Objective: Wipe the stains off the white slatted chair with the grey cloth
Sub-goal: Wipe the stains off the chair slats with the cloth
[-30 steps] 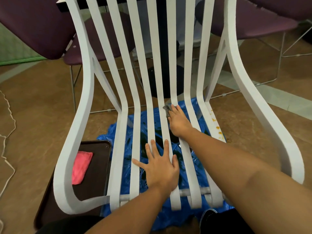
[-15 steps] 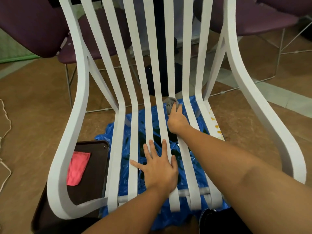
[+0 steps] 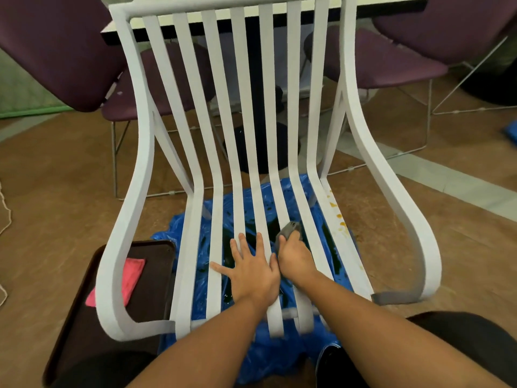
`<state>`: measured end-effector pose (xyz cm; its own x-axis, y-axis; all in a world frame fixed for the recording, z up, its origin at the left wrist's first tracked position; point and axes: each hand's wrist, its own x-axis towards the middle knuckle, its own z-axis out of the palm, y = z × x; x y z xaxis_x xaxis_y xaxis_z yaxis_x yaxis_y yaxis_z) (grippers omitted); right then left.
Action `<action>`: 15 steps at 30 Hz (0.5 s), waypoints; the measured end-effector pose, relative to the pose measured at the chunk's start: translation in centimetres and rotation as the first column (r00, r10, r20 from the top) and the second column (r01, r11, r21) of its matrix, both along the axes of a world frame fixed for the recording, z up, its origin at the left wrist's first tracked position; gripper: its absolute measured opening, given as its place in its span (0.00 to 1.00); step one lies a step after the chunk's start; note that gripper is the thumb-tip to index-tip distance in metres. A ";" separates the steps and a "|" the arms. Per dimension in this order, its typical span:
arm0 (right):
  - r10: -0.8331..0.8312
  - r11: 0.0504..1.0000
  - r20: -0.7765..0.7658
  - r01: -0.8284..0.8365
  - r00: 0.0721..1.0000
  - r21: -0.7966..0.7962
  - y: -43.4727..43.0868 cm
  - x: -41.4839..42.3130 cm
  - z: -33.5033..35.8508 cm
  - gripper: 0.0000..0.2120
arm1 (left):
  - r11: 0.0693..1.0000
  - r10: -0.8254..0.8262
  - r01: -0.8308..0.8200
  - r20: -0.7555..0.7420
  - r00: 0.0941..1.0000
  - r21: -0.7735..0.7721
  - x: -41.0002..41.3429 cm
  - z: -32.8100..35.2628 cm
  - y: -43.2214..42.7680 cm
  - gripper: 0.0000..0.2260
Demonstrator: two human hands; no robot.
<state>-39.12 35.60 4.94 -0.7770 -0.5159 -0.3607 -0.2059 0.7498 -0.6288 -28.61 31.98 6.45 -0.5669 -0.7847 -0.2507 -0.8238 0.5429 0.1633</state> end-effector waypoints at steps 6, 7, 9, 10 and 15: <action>-0.044 0.999 -0.067 0.046 0.997 0.029 4.2 3.9 -0.1 0.15 | 1.000 0.014 -0.014 -0.021 1.000 0.014 0.1 0.0 0.0 0.27; -0.043 0.998 -0.106 0.048 0.993 0.046 4.8 4.5 -0.1 0.15 | 1.000 0.015 -0.014 -0.021 1.000 0.015 0.1 0.0 0.1 0.27; -0.039 0.996 -0.156 0.052 0.987 0.075 6.1 5.6 -0.2 0.16 | 1.000 0.013 -0.012 -0.017 1.000 0.012 0.2 -0.1 0.2 0.27; -0.033 0.995 -0.168 0.048 0.985 0.088 6.7 6.2 -0.1 0.16 | 1.000 0.013 -0.013 -0.017 1.000 0.009 0.4 0.0 0.3 0.27; -0.024 0.993 -0.168 0.043 0.986 0.112 7.7 7.1 0.1 0.13 | 1.000 0.020 -0.020 -0.022 1.000 0.010 0.8 0.0 0.9 0.27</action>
